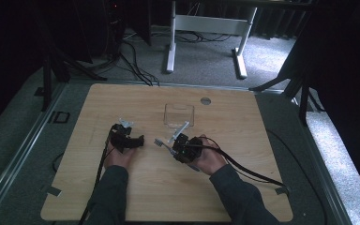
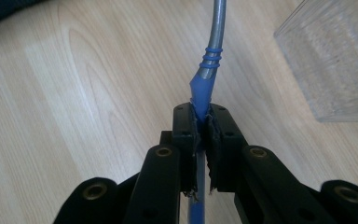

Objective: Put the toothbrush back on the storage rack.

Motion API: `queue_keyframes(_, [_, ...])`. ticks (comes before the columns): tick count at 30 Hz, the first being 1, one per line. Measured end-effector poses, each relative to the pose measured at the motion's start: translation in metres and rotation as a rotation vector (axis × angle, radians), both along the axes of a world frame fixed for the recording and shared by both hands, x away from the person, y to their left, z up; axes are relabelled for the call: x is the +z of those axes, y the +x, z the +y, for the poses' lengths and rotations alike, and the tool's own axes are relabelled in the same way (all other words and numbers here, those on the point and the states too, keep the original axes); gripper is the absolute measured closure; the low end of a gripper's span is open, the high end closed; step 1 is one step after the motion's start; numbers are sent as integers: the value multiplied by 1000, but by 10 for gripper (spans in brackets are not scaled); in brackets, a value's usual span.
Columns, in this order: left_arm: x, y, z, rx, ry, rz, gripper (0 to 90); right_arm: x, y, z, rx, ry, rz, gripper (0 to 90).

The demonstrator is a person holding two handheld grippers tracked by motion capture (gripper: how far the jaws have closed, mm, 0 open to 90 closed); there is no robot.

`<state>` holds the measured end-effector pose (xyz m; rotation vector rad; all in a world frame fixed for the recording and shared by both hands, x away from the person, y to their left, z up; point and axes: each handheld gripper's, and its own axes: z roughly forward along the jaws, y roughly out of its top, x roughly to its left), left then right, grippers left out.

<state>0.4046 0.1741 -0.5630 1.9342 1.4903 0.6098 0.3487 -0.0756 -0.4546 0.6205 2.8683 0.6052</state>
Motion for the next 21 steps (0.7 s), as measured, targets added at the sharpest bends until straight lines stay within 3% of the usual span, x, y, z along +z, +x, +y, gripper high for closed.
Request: queue_keyframes(21, [0, 0, 0, 0, 0, 0, 145, 16, 3, -6, -52, 121, -58, 829])
